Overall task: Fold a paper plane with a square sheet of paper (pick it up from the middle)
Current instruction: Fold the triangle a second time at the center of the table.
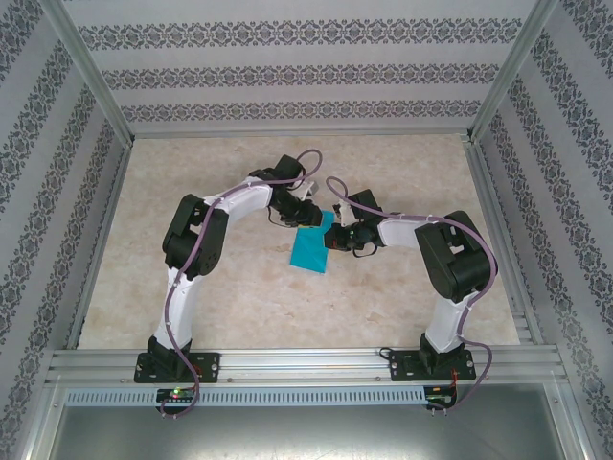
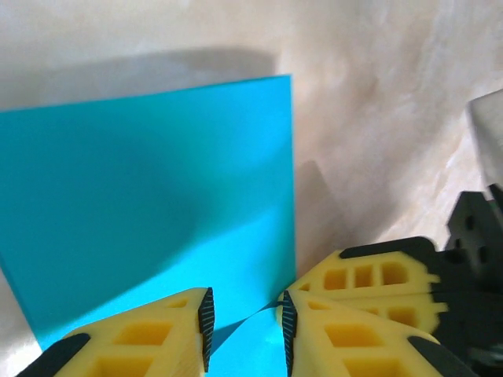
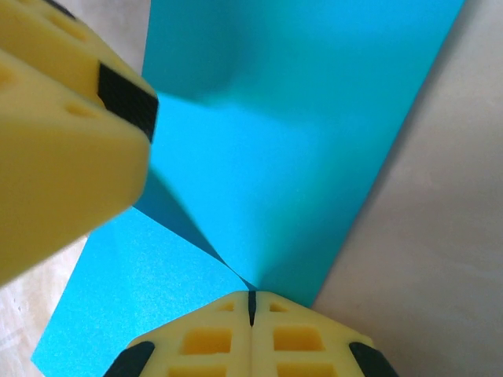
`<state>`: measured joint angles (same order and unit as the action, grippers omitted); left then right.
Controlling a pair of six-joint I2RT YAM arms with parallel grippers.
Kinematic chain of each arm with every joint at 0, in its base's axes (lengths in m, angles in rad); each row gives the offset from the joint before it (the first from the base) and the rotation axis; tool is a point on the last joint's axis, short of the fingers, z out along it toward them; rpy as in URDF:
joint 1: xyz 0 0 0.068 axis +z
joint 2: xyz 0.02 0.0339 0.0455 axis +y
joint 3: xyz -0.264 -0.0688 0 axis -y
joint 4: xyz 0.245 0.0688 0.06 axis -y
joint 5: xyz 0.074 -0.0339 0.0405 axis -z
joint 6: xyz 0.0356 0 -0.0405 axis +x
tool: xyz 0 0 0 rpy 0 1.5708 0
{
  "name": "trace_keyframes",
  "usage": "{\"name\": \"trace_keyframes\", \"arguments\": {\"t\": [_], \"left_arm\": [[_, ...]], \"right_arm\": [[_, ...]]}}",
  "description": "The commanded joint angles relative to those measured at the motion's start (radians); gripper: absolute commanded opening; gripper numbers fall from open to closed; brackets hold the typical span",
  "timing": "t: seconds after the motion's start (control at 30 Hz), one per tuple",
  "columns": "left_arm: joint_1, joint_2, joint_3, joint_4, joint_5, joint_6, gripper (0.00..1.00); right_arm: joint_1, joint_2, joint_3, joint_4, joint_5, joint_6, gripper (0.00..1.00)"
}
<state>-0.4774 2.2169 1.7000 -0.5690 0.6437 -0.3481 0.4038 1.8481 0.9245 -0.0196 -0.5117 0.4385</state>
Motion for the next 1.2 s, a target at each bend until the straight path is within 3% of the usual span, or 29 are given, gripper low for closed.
{"name": "trace_keyframes", "arguments": {"t": [0.0,0.3,0.53,1.17], "left_arm": [[0.003,-0.050,0.033,-0.046,0.004,-0.008,0.34],[0.003,-0.152,-0.159,0.007,0.061,-0.037,0.30],[0.003,-0.142,-0.245,0.073,0.097,-0.051,0.28],[0.003,-0.047,-0.221,0.065,0.060,-0.025,0.28]], "right_arm": [[0.012,0.030,-0.019,-0.091,0.074,-0.026,0.04],[0.018,0.033,-0.010,-0.091,0.070,-0.026,0.04],[0.023,0.030,-0.006,-0.096,0.073,-0.026,0.04],[0.030,0.017,0.001,-0.115,0.076,-0.034,0.04]]}}
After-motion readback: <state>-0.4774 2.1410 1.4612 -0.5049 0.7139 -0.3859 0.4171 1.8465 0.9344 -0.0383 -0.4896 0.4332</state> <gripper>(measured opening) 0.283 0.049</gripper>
